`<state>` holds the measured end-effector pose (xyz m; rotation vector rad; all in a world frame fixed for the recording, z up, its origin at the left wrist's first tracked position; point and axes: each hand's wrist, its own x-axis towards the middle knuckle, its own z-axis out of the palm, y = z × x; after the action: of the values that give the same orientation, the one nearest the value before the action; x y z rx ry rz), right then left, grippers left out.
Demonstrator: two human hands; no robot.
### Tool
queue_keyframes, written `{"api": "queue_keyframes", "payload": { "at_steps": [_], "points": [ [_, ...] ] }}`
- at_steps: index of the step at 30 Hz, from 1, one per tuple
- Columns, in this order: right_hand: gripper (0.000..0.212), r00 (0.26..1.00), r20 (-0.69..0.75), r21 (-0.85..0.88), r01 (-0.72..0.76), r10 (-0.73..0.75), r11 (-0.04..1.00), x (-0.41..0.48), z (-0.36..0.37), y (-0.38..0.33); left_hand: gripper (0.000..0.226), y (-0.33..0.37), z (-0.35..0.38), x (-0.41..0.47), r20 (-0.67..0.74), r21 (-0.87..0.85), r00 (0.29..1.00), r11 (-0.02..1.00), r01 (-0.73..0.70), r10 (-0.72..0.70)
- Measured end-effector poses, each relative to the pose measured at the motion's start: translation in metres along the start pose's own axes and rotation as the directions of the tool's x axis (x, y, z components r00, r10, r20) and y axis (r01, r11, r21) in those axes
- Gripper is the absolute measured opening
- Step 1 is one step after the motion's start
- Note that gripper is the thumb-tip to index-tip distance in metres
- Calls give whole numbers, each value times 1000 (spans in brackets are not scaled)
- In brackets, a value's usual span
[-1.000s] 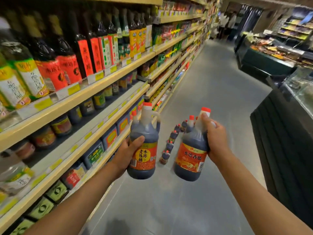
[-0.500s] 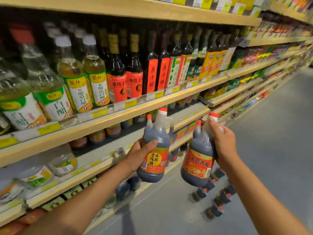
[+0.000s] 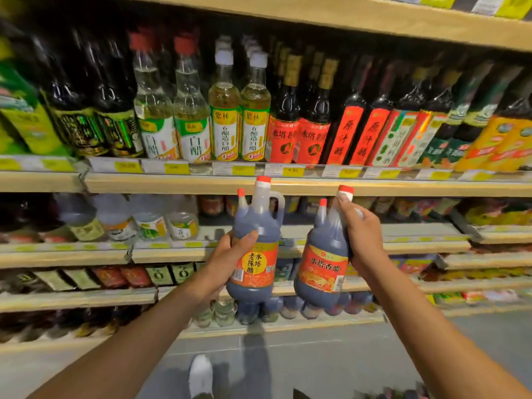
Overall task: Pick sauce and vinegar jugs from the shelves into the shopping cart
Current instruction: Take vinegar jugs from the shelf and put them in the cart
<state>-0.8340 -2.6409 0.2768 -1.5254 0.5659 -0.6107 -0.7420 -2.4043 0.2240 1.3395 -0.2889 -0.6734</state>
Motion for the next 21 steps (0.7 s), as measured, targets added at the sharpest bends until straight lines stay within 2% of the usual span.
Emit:
{"api": "queue_keyframes", "payload": {
  "at_steps": [4, 7, 9, 11, 14, 19, 21],
  "points": [
    [45, 997, 81, 27, -2, 0, 1000, 6, 22, 4, 99, -6, -17, -13, -97, -41, 995, 999, -18, 14],
    [45, 993, 115, 12, 23, -25, 1000, 9, 37, 8, 97, -8, -30, -22, -115, -27, 993, 999, -37, 34],
    [44, 987, 142, -32, 85, -80, 996, 11, 49, 10, 97, -10, -43, -28, -134, -15, 991, 999, -32, 30],
    [42, 973, 187, -114, 160, -137, 981, 11, 60, 13, 107, -15, -56, -32, -156, -10, 987, 1000, -24, 22],
    [30, 956, 251, -194, 204, -152, 960, 12, 76, 21, 114, -24, -74, -35, -180, -1, 984, 1000, -10, 9],
    [18, 926, 365, -215, 185, -97, 959, 14, 96, 44, 107, -32, -97, -38, -190, 18, 982, 1000, -3, 6],
    [10, 891, 439, -251, 245, -116, 937, 15, 103, 51, 100, -35, -106, -37, -201, 24, 980, 1000, 1, 4]
  ]
}}
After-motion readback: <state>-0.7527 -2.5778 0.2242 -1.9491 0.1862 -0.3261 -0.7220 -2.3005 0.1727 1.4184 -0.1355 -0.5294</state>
